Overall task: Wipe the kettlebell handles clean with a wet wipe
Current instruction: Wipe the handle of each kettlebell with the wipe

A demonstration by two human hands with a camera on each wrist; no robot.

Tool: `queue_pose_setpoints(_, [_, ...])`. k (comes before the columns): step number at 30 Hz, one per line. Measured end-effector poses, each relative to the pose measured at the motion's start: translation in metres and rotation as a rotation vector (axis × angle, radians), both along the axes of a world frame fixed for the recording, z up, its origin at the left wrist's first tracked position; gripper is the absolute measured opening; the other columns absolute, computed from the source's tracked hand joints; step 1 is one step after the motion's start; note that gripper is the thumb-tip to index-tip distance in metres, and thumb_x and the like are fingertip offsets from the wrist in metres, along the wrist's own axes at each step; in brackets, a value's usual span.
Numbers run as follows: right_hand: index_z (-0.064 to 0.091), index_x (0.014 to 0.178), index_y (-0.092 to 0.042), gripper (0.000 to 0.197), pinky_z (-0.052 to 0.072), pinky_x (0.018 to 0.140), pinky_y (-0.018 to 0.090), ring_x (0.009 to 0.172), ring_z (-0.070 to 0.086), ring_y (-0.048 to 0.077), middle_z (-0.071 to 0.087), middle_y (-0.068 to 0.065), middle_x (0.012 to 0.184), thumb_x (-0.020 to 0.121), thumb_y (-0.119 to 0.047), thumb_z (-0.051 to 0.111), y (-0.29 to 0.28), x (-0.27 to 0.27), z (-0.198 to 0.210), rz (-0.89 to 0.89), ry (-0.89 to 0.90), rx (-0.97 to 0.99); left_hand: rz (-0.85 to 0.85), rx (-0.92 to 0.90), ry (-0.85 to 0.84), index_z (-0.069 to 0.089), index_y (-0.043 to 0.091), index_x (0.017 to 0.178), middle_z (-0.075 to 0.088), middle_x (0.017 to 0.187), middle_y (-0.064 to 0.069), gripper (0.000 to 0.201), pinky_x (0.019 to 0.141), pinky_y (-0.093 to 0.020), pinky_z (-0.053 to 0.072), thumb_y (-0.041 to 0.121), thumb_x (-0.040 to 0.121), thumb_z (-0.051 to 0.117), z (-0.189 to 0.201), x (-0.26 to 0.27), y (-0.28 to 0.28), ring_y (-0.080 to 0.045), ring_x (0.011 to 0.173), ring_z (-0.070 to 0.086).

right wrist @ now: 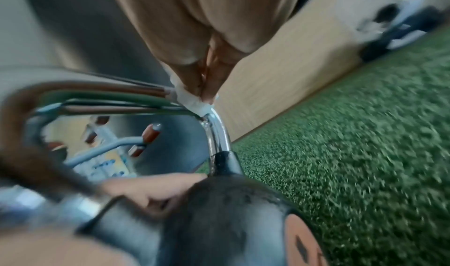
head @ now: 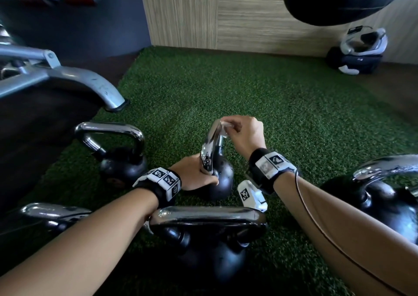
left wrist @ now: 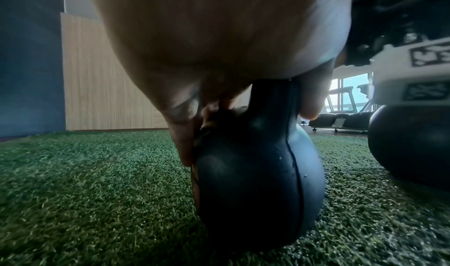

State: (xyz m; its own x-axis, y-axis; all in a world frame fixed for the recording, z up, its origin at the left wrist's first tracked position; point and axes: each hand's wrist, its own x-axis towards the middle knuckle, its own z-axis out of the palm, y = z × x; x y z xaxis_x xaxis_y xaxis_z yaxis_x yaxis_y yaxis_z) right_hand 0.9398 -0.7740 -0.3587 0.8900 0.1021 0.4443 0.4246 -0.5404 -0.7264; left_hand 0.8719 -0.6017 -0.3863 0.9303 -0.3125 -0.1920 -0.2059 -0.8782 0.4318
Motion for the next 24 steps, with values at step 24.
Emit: queue_pose_setpoints(24, [0.082,0.100,-0.017,0.019,0.045,0.072,0.002,0.076,0.058,-0.010,0.073,-0.007,0.093,0.082,-0.011,0.084,0.004,-0.039,0.009,0.257,-0.155,-0.114,0.093,-0.165,0.138,0.062,0.020,0.073,0.060,0.072,0.002,0.026,0.074,-0.038,0.046,0.046,0.072,0.064,0.004,0.022,0.006,-0.020,0.072,0.055])
